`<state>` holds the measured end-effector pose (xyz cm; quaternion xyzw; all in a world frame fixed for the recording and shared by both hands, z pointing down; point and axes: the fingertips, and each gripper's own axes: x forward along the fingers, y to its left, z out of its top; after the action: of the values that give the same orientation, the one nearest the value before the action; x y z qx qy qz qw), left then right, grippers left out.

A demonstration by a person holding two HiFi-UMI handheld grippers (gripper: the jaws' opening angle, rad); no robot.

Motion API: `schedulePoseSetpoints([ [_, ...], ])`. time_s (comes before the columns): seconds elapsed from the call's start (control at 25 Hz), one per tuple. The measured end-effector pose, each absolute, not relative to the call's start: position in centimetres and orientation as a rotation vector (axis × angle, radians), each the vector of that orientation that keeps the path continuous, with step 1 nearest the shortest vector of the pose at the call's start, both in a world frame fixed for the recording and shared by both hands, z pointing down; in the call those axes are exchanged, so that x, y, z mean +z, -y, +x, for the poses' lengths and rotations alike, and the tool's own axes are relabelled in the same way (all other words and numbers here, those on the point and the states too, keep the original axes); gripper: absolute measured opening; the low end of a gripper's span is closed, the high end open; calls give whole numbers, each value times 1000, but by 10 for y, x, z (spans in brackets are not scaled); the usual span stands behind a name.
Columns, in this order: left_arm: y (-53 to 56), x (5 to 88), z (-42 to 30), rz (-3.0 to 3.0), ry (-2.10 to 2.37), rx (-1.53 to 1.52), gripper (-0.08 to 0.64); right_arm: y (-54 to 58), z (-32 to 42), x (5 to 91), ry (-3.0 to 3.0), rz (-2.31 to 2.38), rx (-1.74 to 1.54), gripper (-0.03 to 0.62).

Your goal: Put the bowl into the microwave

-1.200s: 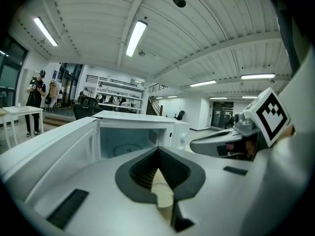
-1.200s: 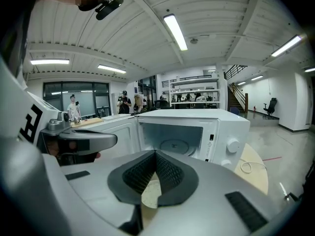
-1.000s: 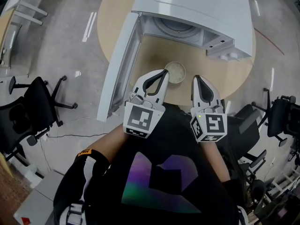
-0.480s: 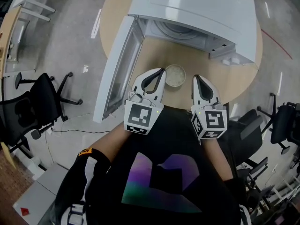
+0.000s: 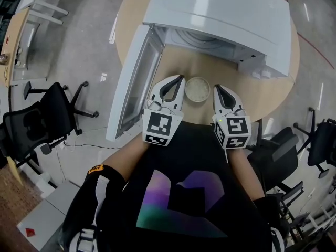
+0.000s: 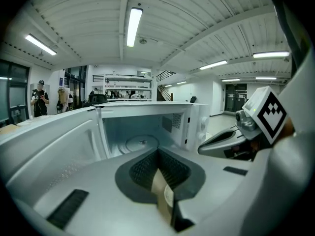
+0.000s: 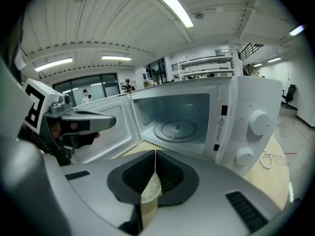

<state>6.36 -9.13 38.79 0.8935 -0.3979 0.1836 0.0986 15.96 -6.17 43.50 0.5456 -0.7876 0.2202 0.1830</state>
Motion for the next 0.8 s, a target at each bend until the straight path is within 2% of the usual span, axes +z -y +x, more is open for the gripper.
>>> schedulePoseSetpoints([
  [0.8, 120, 451, 53, 2496, 1192, 687, 44, 69, 157, 509, 2124, 1347, 899, 18],
])
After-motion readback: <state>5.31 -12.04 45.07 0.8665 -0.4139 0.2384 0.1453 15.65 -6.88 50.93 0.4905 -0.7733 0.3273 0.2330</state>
